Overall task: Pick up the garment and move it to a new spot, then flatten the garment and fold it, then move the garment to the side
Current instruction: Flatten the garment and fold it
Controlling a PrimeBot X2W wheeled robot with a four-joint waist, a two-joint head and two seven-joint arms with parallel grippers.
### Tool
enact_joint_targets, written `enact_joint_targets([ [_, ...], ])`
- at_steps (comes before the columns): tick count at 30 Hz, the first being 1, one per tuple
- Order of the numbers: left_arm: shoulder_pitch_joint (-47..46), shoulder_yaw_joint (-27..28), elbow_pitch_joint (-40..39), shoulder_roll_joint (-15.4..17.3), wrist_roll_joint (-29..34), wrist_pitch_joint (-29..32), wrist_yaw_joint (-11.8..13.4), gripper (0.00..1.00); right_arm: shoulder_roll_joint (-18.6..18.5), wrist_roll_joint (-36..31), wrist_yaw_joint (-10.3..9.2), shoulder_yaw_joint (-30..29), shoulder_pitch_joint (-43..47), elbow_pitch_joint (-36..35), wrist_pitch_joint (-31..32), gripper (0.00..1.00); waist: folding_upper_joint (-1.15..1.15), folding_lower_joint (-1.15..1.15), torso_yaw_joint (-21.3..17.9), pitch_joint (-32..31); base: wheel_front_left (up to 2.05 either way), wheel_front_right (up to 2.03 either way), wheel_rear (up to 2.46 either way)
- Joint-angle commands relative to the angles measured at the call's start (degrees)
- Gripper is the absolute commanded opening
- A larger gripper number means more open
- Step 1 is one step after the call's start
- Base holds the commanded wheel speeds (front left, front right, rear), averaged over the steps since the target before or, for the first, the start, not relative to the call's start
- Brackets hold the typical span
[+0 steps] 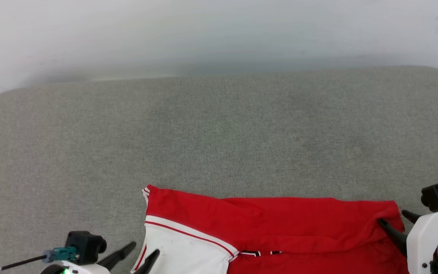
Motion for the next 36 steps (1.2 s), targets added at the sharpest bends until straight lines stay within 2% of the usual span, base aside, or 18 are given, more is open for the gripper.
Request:
enact_joint_targets([
  [1,-0.27,0.71,0.04,-0.56,0.89,-2.23,-0.05,1.00,1.49,1.35,-0.03,-1.33,1.05,-0.69,0.61,1.00,0.00,0.00,-0.07,-1.43,0.00,0.00,0.00],
  [8,1.33,5.93,2.20,-4.67,5.74,-17.25,3.56,1.00,6.81,1.38,-0.03,-10.76,5.18,-5.89,3.50,1.00,0.00,0.00,0.18,-3.87,0.00,0.00,0.00],
  [12,2.82,11.86,2.50,-9.05,9.66,-19.94,5.68,1.00,10.73,-0.30,-0.03,-16.64,7.72,-7.36,5.28,1.00,0.00,0.00,0.65,-4.39,0.00,0.00,0.00],
  [14,3.76,17.49,0.75,-12.77,14.05,-20.07,5.70,1.00,12.82,-1.02,-0.03,-19.56,9.07,-7.61,6.17,1.00,0.00,0.00,1.07,-4.35,0.00,0.00,0.00],
  [18,7.28,27.07,-2.40,-19.77,23.54,-19.99,2.67,1.00,17.20,-2.66,-0.03,-24.97,10.45,-6.94,7.26,1.00,0.00,0.00,1.69,-3.87,0.00,0.00,0.00],
  [25,10.46,39.05,-5.24,-29.97,35.45,-20.01,-5.91,1.00,22.66,-3.67,-0.03,-30.00,9.82,-2.81,6.86,1.00,0.00,0.00,3.20,-2.42,0.00,0.00,0.00],
  [30,10.82,42.45,-4.69,-34.44,39.40,-20.02,-9.64,1.00,24.80,-4.53,-0.03,-31.91,8.91,1.74,5.93,1.00,0.00,0.00,4.47,-1.31,0.00,0.00,0.00],
  [36,10.08,43.87,-4.41,-36.46,41.27,-20.02,-10.85,1.00,25.70,-3.83,-0.03,-31.30,7.88,6.26,3.97,1.00,0.00,0.00,5.60,0.03,0.00,0.00,0.00],
])
